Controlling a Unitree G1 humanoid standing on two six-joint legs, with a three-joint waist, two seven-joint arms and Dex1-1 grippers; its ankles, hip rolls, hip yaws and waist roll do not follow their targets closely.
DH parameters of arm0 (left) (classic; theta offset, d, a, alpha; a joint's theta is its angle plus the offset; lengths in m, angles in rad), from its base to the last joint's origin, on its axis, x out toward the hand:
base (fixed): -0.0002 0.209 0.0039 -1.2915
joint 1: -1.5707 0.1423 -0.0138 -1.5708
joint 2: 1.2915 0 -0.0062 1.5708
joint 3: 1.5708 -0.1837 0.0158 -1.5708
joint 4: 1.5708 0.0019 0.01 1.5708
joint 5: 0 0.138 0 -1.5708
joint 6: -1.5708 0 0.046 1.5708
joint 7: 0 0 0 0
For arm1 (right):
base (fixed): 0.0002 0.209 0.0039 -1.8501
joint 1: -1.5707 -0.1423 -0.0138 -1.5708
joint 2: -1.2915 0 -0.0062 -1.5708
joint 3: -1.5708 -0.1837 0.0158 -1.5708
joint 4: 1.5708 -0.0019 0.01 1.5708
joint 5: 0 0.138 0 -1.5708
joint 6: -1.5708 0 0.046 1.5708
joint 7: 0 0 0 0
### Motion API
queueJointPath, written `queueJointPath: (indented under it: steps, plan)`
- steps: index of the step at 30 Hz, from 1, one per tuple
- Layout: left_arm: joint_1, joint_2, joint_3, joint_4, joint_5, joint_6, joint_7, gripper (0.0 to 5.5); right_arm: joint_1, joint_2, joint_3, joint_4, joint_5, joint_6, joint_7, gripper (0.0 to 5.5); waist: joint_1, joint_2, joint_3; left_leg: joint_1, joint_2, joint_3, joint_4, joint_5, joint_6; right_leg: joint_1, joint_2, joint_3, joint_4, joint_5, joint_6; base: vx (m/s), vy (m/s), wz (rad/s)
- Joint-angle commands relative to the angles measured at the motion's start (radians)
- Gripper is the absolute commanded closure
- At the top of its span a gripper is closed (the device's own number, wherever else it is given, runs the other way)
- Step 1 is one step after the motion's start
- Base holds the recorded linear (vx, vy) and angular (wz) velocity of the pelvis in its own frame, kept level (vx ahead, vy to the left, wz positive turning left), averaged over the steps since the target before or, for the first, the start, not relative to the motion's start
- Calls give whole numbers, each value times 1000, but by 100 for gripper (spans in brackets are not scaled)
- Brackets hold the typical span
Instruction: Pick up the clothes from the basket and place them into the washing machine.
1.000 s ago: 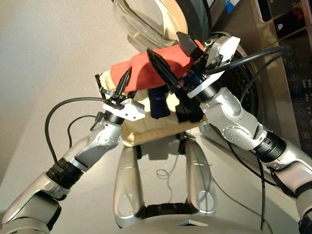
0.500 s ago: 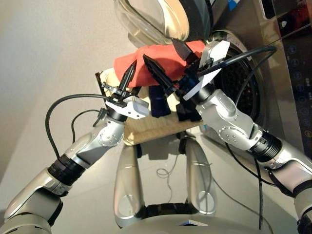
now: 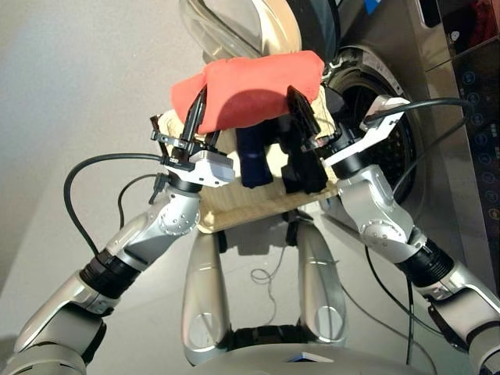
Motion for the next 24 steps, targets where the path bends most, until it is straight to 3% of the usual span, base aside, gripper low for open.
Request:
queueJointPath:
  steps: [1, 7, 16, 24]
  plan:
    - [11, -15, 39, -173, 51, -48, 43, 550, 24, 7, -33, -145, 60, -57, 90, 0, -19, 43, -14, 11, -45, 15, -39, 40, 11, 27, -20, 42, 70, -89, 49, 0, 0, 0]
    - [-4, -30, 41, -173, 53, -53, 33, 550, 13, 5, 10, -125, 61, -25, 108, 0, -19, 48, -14, 4, -45, 14, -37, 41, 11, 23, -18, 42, 70, -88, 49, 0, 0, 0]
    - [-34, -28, 19, -183, 44, -61, -21, 550, -126, -28, 134, -144, 133, 55, 193, 0, -5, 55, -14, 1, -44, 14, -34, 41, 10, 17, -20, 40, 77, -87, 46, 0, 0, 0]
    - [-42, -19, 14, -194, 15, -82, -55, 550, -216, -35, 155, -148, 134, 57, 216, 0, 0, 56, -14, -3, -43, 14, -31, 42, 7, 15, -19, 41, 80, -88, 45, 0, 0, 0]
